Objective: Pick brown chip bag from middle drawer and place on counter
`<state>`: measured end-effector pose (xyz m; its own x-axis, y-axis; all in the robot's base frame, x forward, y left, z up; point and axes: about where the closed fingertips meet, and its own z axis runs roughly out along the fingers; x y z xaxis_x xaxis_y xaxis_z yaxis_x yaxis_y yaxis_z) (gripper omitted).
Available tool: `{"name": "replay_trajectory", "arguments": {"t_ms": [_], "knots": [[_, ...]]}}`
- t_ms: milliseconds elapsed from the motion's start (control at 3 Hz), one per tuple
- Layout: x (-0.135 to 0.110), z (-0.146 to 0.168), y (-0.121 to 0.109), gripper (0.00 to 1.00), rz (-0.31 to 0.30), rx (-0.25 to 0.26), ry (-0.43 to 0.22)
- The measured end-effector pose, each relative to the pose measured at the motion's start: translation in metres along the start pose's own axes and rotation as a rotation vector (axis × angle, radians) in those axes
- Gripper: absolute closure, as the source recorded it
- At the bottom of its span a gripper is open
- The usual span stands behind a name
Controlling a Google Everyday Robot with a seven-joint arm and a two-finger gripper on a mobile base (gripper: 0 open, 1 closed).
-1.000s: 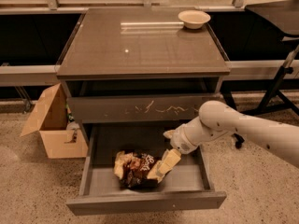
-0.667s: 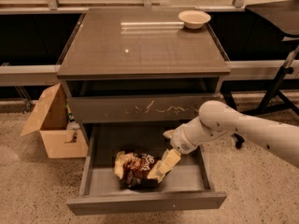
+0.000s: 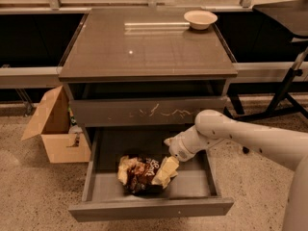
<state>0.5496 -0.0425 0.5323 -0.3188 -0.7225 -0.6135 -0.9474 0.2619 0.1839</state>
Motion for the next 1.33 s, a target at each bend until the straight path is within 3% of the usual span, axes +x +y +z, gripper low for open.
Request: {"name": "replay_trajectory", "arguments": {"t_ms": [667,1333], "knots": [[0.011,0.050,-0.023,0.00,0.074,0.024,0.002],[0.014,0.085,-0.026,0.00,0.087,0.053,0.077]]}}
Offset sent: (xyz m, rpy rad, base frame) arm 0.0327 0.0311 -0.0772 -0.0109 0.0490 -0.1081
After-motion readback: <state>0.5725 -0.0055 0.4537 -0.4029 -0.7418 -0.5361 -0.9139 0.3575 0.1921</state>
